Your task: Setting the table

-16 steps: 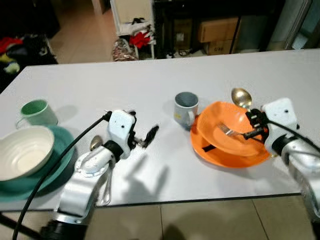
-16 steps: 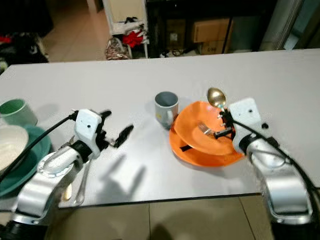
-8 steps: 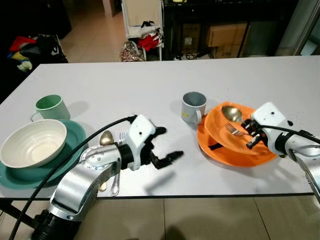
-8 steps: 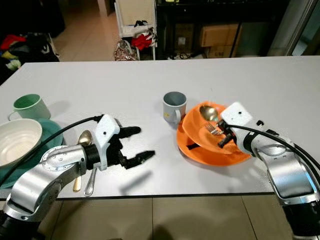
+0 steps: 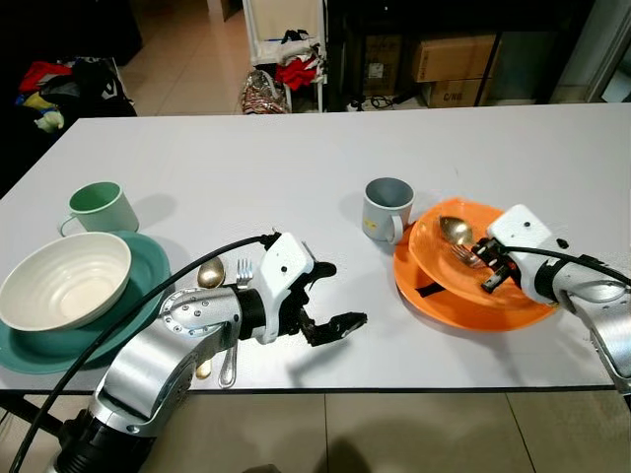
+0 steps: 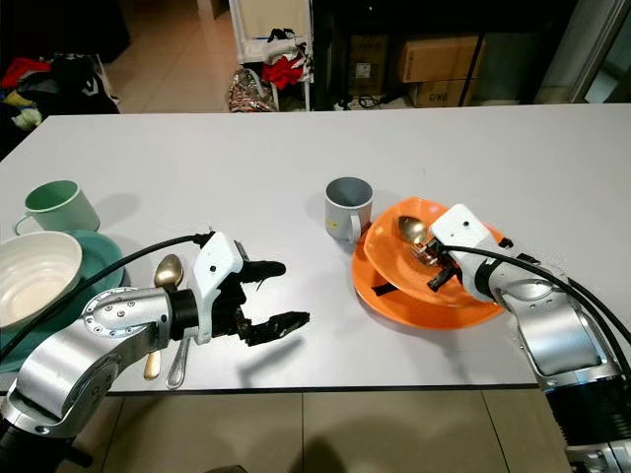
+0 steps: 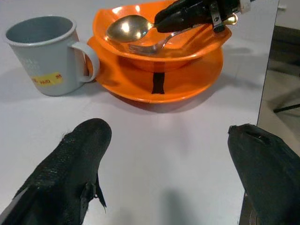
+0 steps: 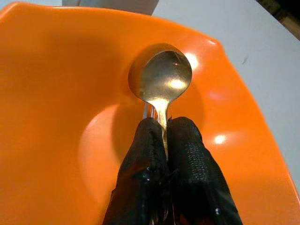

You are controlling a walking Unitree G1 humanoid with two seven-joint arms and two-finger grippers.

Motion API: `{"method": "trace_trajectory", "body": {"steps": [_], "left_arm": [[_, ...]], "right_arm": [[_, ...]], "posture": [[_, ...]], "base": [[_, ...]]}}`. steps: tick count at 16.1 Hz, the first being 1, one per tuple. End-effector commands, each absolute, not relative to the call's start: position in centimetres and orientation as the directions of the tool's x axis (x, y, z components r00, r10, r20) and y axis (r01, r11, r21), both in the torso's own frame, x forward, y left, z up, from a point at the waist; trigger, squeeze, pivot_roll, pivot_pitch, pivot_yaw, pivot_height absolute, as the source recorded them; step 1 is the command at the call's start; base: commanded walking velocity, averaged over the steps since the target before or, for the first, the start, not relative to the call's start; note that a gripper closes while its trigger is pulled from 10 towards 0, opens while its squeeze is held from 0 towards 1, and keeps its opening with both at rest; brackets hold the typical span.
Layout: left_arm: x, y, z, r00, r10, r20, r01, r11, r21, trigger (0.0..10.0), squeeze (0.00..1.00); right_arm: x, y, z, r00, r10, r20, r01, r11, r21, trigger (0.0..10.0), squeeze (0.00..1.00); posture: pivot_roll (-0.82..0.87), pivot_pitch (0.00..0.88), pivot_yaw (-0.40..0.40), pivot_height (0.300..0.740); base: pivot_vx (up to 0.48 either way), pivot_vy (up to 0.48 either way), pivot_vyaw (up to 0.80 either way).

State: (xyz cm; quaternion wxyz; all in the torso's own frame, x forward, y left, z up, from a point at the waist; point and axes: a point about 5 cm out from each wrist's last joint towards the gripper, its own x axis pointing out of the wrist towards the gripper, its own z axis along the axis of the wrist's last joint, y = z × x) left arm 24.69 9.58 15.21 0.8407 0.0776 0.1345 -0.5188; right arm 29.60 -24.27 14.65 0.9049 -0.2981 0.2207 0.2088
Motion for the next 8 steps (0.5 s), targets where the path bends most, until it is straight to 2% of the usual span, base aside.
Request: {"method": "trace_trajectory", "body": {"steps": [1,2,3,4,5,8], "left_arm": [[24.65,9.67,15.48,0.428,-0.846,-0.317,0.894,0.448,0.012,10.0,0.00],[24.67,9.66,15.48,0.429,-0.846,-0.317,0.894,0.449,0.012,10.0,0.00],[24.69,9.64,15.48,0.430,-0.845,-0.319,0.893,0.450,0.013,10.0,0.00],[24.70,9.63,15.48,0.431,-0.844,-0.319,0.893,0.451,0.013,10.0,0.00],[24.71,9.63,15.48,0.433,-0.843,-0.319,0.892,0.452,0.015,10.0,0.00],[24.77,9.70,15.54,0.441,-0.841,-0.315,0.889,0.458,0.022,10.0,0.00]], "right_arm": [[29.97,-23.87,14.96,0.815,0.269,-0.514,-0.524,0.721,-0.454,10.0,0.00],[30.05,-23.91,14.90,0.814,0.270,-0.514,-0.525,0.720,-0.454,10.0,0.12],[30.20,-23.95,14.83,0.814,0.271,-0.514,-0.526,0.720,-0.454,10.0,0.64],[30.30,-23.97,14.82,0.814,0.272,-0.514,-0.526,0.719,-0.454,10.0,0.94],[30.35,-23.95,14.94,0.814,0.274,-0.512,-0.527,0.719,-0.453,10.0,1.00],[30.32,-24.07,15.58,0.814,0.285,-0.506,-0.535,0.706,-0.463,10.0,1.00]], "posture": [[0.02,0.000,0.062,0.740],[0.02,0.000,0.061,0.740],[0.02,0.000,0.061,0.740],[0.02,0.000,0.060,0.740],[0.02,0.000,0.060,0.740],[0.01,0.000,0.059,0.740]], "base": [[0.000,0.000,0.00],[0.000,0.000,0.00],[0.000,0.000,0.00],[0.000,0.000,0.00],[0.000,0.000,0.00],[0.000,0.000,0.00]]}}
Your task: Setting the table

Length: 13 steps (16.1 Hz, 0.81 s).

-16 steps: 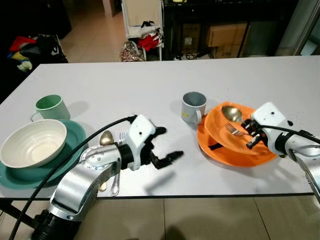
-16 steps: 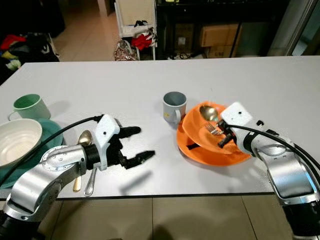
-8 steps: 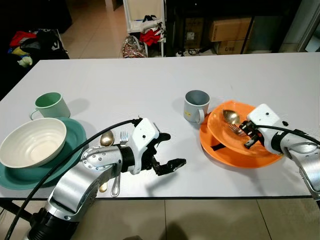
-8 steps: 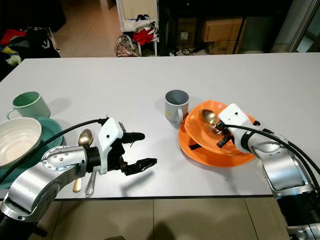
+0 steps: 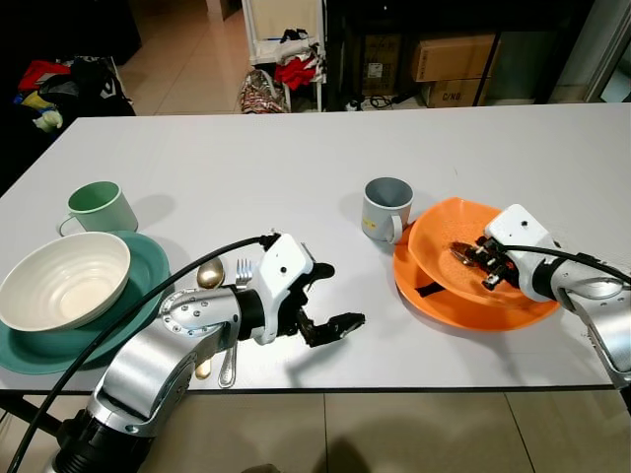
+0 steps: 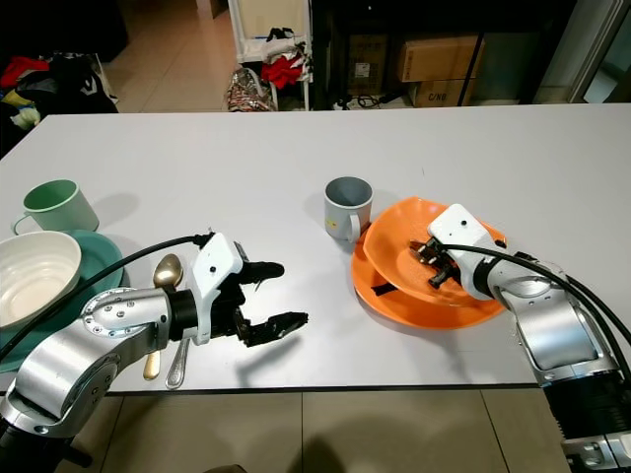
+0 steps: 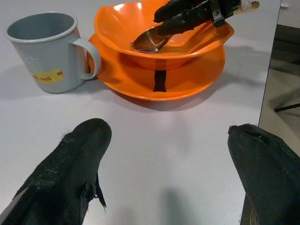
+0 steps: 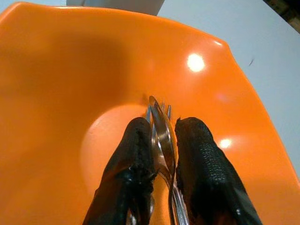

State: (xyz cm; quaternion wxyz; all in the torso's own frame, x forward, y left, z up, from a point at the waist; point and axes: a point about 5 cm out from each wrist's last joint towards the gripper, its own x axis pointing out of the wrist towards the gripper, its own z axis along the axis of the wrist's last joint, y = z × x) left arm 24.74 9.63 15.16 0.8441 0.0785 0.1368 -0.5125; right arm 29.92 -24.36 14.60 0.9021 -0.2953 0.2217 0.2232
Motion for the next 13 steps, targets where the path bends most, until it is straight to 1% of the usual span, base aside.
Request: {"method": "trace_trajectory", "body": {"steps": [1,2,4,5,6,7,8,11,12,13], "left_arm": [[25.0,9.9,15.7,0.476,-0.828,-0.297,0.872,0.488,0.037,10.0,0.00],[25.7,10.4,16.1,0.562,-0.788,-0.252,0.823,0.563,0.077,10.0,0.00],[26.6,11.2,16.3,0.668,-0.712,-0.219,0.741,0.663,0.106,10.0,0.00],[27.3,12.0,16.4,0.746,-0.637,-0.193,0.662,0.740,0.117,10.0,0.00],[27.5,12.7,16.5,0.801,-0.576,-0.161,0.596,0.793,0.128,10.0,0.00],[27.5,12.9,16.6,0.823,-0.550,-0.143,0.566,0.814,0.131,10.0,0.00],[27.6,13.2,17.0,0.878,-0.470,-0.085,0.477,0.872,0.105,10.0,0.00],[27.8,12.9,17.2,0.912,-0.407,-0.046,0.410,0.908,0.086,10.0,0.00],[28.1,12.7,17.3,0.925,-0.378,-0.035,0.380,0.921,0.085,10.0,0.00],[28.2,12.8,17.4,0.932,-0.360,-0.029,0.361,0.929,0.080,10.0,0.00]], "right_arm": [[30.1,-23.9,16.3,0.813,0.317,-0.489,-0.549,0.697,-0.461,10.0,1.00],[29.6,-23.5,17.8,0.820,0.380,-0.428,-0.554,0.712,-0.431,10.0,1.00],[29.0,-23.0,19.7,0.851,0.408,-0.330,-0.518,0.752,-0.408,10.0,1.00],[28.5,-22.7,21.0,0.880,0.411,-0.237,-0.473,0.792,-0.385,10.0,1.00],[27.9,-22.1,21.8,0.915,0.382,-0.133,-0.404,0.846,-0.348,10.0,1.00],[27.5,-21.8,21.9,0.929,0.359,-0.094,-0.370,0.873,-0.317,10.0,1.00],[26.3,-21.1,21.5,0.963,0.270,-0.016,-0.266,0.935,-0.233,10.0,1.00],[25.3,-19.7,20.2,0.986,0.165,0.026,-0.157,0.971,-0.180,10.0,1.00],[25.1,-18.5,19.8,0.991,0.127,0.044,-0.119,0.982,-0.149,10.0,1.00],[24.9,-17.7,19.7,0.990,0.134,0.051,-0.125,0.982,-0.139,10.0,1.00]], "posture": [[0.01,0.000,0.059,0.740],[0.01,0.000,0.059,0.740],[0.01,0.000,0.062,0.740],[0.00,0.000,0.069,0.740],[0.00,0.000,0.070,0.740],[0.00,0.000,0.070,0.740],[0.00,0.000,0.071,0.740],[-0.01,0.000,0.075,0.740],[-0.01,0.000,0.073,0.740],[-0.01,0.000,0.071,0.740]], "base": [[0.000,0.000,0.00],[0.000,0.000,0.00],[0.000,0.000,0.00],[0.000,0.000,0.00],[0.000,0.000,0.00],[0.000,0.000,0.00],[0.000,0.000,0.00],[0.000,-0.364,0.00],[0.000,-0.428,0.00],[0.000,-0.428,0.00]]}}
